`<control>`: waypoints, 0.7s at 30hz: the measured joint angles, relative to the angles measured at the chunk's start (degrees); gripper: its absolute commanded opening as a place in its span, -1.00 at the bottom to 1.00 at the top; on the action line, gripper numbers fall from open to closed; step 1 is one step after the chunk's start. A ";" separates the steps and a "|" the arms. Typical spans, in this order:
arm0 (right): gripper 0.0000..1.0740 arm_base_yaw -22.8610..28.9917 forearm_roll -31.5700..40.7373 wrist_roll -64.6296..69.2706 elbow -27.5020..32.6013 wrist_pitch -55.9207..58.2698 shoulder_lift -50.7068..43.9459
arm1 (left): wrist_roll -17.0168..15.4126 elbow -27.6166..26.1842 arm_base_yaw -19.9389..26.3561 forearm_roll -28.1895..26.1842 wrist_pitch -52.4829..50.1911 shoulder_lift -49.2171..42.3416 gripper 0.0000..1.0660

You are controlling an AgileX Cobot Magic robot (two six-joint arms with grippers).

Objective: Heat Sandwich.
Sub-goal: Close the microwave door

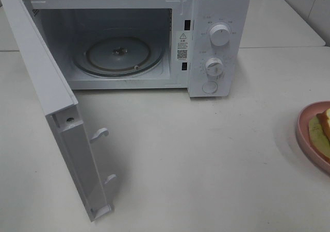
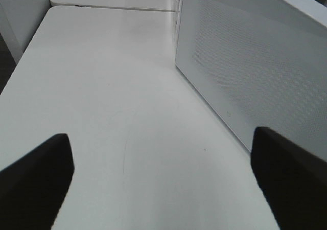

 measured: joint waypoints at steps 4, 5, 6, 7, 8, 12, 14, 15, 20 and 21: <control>0.41 0.00 0.00 0.00 0.00 0.00 0.00 | 0.00 -0.06 0.00 0.00 -3.15 4.47 0.15; 0.41 0.00 0.00 0.00 0.00 0.00 0.00 | 0.00 -0.06 0.00 0.00 -4.07 5.67 -0.11; 0.41 0.00 0.00 0.00 0.00 0.00 0.00 | 0.00 -0.06 0.00 0.00 -4.07 5.67 -0.11; 0.41 0.00 0.00 0.00 0.00 0.00 0.00 | 0.00 -0.06 0.00 0.00 -4.93 6.93 -0.24; 0.41 0.00 0.00 0.00 0.00 0.00 0.00 | 0.00 -0.06 0.00 0.00 -5.50 7.91 -0.36; 0.41 0.00 0.00 0.00 0.00 0.00 0.00 | 0.00 0.06 0.00 0.06 -9.63 12.38 -0.87; 0.41 0.00 0.00 0.00 0.00 0.00 0.00 | 0.00 1.32 0.00 0.06 -14.09 14.84 -1.00; 0.41 0.00 0.00 0.00 0.00 0.00 0.00 | 0.00 2.12 0.00 0.11 -16.04 15.76 -1.00; 0.41 0.00 0.00 0.00 0.00 0.00 0.00 | 0.00 6.25 0.00 0.46 -24.41 19.37 -1.00; 0.41 0.00 0.00 0.00 0.00 0.00 0.00 | 0.00 7.33 0.00 0.46 -26.87 20.34 -1.00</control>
